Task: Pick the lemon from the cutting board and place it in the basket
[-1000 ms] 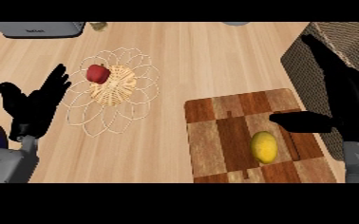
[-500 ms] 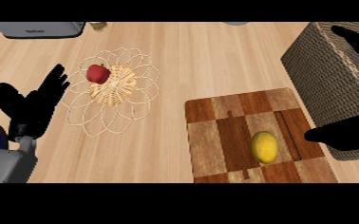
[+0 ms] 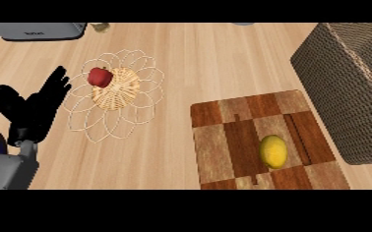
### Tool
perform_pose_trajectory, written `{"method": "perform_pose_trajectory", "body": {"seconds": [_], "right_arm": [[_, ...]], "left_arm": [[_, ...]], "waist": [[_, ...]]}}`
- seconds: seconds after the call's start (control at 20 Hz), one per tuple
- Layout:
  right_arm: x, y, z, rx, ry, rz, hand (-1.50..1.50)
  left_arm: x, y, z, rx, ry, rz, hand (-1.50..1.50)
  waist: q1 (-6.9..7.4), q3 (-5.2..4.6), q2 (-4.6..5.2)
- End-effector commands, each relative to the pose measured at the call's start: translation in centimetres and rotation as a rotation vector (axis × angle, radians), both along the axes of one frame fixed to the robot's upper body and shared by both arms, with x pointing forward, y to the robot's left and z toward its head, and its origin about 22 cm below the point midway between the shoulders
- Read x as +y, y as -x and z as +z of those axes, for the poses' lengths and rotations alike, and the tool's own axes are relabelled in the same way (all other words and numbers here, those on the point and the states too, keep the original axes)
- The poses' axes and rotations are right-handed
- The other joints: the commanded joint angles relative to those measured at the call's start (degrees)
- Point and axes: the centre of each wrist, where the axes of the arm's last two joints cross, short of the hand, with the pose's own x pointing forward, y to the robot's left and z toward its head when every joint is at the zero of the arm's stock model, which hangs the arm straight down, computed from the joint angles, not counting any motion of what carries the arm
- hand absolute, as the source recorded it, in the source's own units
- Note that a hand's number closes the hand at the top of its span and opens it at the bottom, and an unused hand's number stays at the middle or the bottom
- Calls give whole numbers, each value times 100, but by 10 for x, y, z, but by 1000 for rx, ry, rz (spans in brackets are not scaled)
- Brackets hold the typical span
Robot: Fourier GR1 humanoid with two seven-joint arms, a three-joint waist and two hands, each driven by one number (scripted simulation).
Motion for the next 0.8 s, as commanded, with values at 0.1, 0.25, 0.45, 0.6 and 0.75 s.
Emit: {"method": "perform_pose_trajectory", "body": {"seconds": [0.1, 0.25, 0.45, 0.6, 0.75], "right_arm": [[-6, 51, -7, -4, -20, -121, -150], [-7, 38, -28, 16, -45, -149, -150], [-5, 60, -58, -44, -67, -157, -150], [-4, 44, -97, -57, -37, -141, -150], [7, 29, -106, -105, -63, -155, -150]], "left_arm": [[5, 1, 0, -6, 9, 3, 0], [-2, -2, 15, -4, -2, -17, 0], [0, -14, 8, -16, -3, -5, 0], [-16, -9, 5, -8, 3, -30, 0], [-14, -6, -3, -2, 1, -31, 0]], "waist": [[46, 11, 31], [156, 10, 50], [103, 12, 54], [143, 17, 57], [190, 10, 63]]}}
